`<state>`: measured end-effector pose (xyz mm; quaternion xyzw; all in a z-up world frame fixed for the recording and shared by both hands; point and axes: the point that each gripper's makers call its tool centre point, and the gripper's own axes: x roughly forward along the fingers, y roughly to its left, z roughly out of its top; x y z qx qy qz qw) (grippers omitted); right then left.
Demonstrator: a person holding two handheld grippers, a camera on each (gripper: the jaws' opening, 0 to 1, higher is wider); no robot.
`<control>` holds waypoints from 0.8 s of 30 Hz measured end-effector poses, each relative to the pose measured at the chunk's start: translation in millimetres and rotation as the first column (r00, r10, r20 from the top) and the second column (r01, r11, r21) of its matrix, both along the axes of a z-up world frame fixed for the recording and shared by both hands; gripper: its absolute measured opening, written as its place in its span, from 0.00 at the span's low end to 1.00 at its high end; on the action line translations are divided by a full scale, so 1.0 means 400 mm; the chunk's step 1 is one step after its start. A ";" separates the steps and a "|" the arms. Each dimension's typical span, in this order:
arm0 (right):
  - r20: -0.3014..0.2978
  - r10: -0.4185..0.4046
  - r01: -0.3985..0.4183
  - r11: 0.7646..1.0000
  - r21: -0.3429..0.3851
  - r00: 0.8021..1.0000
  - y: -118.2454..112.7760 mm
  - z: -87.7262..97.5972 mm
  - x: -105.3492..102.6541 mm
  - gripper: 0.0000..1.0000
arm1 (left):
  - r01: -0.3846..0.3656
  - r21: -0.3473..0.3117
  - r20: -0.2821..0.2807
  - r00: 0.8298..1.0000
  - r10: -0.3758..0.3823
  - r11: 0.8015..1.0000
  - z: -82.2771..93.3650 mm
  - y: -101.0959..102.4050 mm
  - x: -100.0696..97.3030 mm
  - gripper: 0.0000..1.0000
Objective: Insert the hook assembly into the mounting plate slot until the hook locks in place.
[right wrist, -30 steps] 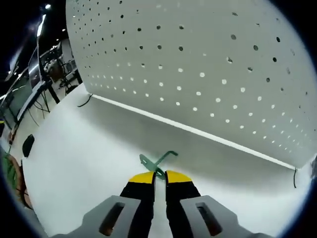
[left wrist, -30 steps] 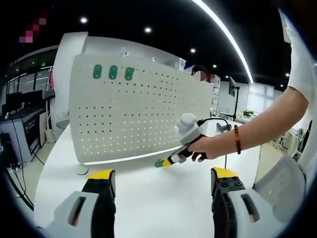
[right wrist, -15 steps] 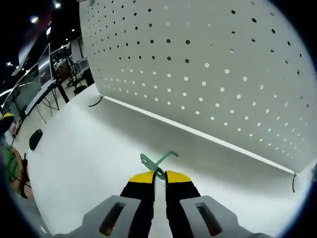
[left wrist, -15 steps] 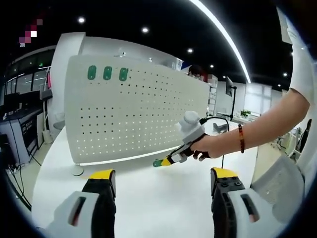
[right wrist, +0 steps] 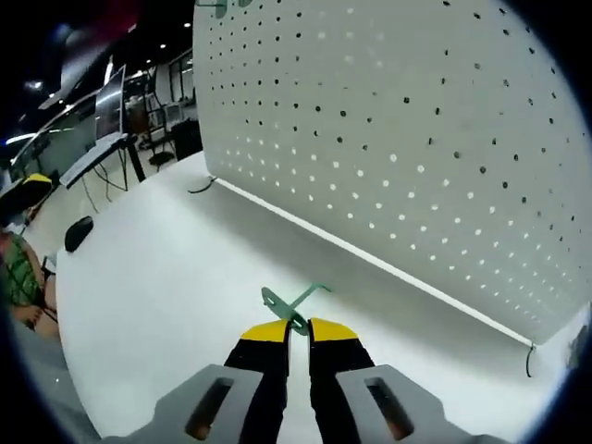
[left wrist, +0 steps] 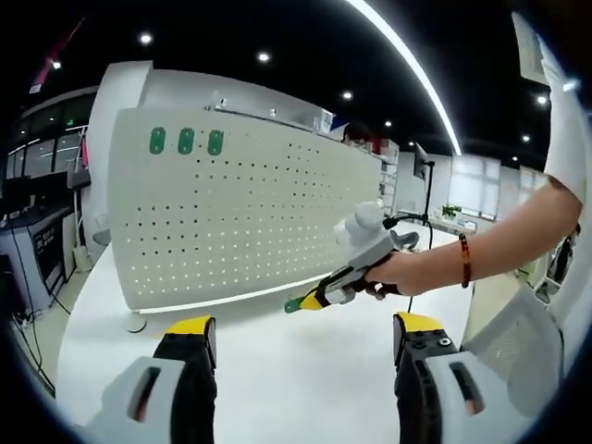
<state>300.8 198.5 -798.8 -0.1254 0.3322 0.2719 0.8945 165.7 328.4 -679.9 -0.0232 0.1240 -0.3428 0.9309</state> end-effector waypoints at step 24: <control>0.058 0.035 -0.038 0.997 0.062 0.998 0.005 0.100 -0.103 0.05 | 0.026 0.049 0.010 1.000 -0.026 0.998 0.029 -0.016 -0.069 0.80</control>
